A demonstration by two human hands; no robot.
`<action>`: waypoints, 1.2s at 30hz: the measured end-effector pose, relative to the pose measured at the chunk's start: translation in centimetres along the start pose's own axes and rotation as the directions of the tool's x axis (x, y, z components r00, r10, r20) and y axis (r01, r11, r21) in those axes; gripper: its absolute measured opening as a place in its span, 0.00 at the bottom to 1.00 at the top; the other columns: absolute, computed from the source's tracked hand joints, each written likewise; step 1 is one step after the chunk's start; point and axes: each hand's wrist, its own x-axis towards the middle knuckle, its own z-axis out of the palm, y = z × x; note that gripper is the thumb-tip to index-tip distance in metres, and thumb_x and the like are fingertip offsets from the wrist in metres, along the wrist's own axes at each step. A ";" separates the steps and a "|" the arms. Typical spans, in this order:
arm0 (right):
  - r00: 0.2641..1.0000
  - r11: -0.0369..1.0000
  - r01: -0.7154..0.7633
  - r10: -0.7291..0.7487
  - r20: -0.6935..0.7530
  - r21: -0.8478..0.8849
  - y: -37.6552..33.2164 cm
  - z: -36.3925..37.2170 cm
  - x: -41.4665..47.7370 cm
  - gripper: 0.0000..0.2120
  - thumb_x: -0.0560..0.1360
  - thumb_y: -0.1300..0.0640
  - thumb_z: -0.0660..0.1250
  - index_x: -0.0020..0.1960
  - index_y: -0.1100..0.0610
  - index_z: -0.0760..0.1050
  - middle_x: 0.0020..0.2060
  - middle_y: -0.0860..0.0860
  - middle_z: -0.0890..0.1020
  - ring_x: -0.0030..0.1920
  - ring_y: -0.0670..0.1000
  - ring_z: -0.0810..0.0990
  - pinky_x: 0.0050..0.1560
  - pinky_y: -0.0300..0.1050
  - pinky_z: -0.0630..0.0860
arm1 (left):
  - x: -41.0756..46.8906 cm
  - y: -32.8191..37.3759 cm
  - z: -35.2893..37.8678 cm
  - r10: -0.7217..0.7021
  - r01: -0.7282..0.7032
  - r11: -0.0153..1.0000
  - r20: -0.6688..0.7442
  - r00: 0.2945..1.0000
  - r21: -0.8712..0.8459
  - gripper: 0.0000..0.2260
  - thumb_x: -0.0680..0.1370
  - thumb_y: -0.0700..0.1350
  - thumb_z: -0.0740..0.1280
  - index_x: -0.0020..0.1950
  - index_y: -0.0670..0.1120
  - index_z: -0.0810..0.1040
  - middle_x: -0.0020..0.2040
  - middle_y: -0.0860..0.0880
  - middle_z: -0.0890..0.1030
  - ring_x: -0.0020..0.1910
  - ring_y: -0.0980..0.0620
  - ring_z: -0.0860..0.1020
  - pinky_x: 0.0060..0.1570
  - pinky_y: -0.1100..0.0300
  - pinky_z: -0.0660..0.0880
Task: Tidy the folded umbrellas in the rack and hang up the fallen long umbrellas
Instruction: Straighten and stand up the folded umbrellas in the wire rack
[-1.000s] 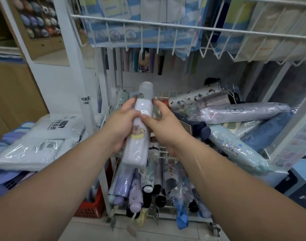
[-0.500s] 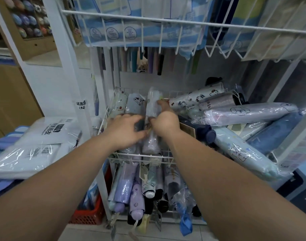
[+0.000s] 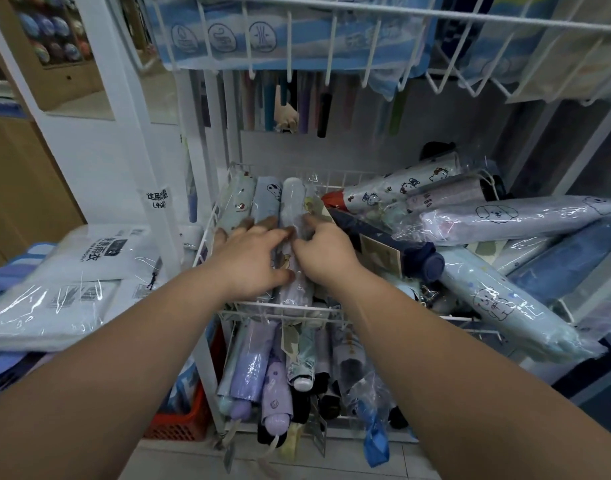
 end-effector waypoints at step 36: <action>0.904 0.811 0.236 -0.385 -0.186 -0.535 6.8 -18.8 -7.6 0.22 0.77 0.48 0.68 0.68 0.53 0.76 0.60 0.54 0.80 0.62 0.60 0.75 0.65 0.51 0.69 | -1.5 13.6 -1.6 0.159 -0.331 0.761 -0.333 0.929 -0.559 0.26 0.77 0.58 0.70 0.74 0.59 0.70 0.68 0.55 0.74 0.67 0.55 0.73 0.68 0.53 0.70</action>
